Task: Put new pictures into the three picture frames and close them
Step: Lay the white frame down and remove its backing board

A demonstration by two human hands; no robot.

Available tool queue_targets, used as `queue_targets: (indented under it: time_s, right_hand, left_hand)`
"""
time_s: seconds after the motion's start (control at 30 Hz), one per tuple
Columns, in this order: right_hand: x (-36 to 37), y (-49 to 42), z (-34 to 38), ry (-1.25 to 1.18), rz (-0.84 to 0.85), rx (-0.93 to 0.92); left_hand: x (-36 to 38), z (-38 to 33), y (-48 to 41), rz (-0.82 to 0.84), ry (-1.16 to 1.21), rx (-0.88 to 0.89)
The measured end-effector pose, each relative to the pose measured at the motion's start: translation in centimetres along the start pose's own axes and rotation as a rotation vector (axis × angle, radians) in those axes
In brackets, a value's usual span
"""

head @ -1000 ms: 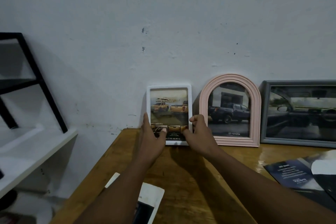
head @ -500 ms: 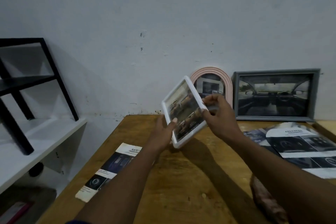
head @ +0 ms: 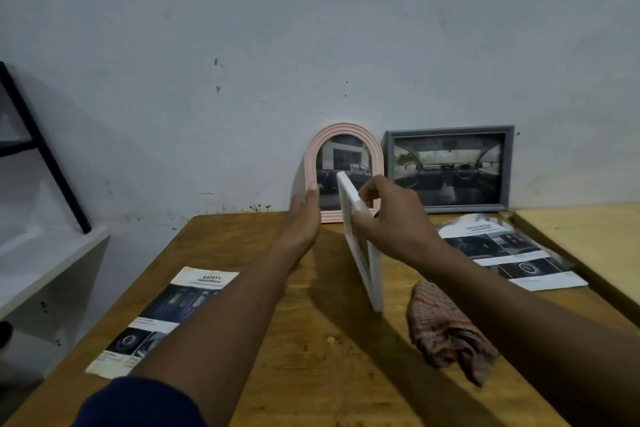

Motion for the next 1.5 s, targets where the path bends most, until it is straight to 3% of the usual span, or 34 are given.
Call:
queue_targets:
  time_s: [0.2, 0.33, 0.5, 0.63, 0.9, 1.03, 1.37, 1.5]
  right_hand:
    - [4.8, -0.8, 1.6, -0.071, 0.117, -0.021]
    - [6.8, -1.1, -1.5, -0.132, 0.182, 0.083]
    - [7.6, -0.2, -7.7, 0.023, 0.226, 0.311]
    - [8.5, 0.8, -9.6, 0.172, 0.274, 0.315]
    - [9.1, -2.1, -10.8, 0.346, 0.327, 0.298]
    - [9.6, -3.7, -11.5, 0.370, 0.400, 0.322]
    - [10.7, -4.9, -11.6, 0.406, 0.313, 0.252]
    - [11.1, -5.2, -11.7, 0.389, 0.371, 0.303]
  left_hand:
    - [-2.5, -1.8, 1.0, 0.017, 0.015, 0.123]
    - [-3.1, 0.7, 0.8, -0.016, -0.126, 0.065]
    - [-2.9, 5.4, -0.2, 0.011, -0.197, -0.015]
    - [-1.7, 7.4, 0.9, 0.042, -0.216, -0.139]
    - [-0.2, 8.1, 0.7, 0.032, -0.686, -0.077]
    - [0.7, 9.4, -0.8, 0.087, -0.676, -0.041]
    - [0.5, 10.5, -1.5, 0.045, -0.614, -0.103]
    - [0.4, 10.3, -1.3, 0.025, -0.603, -0.121]
Point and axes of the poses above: each hand's wrist, its own y-axis away from the middle knuckle, its own x-axis out of the palm, z = x × y, the point moved 5 cm from there along -y, towards the middle knuckle, and after that the axes turned 15 degrees about z, right-handed, at the moved point
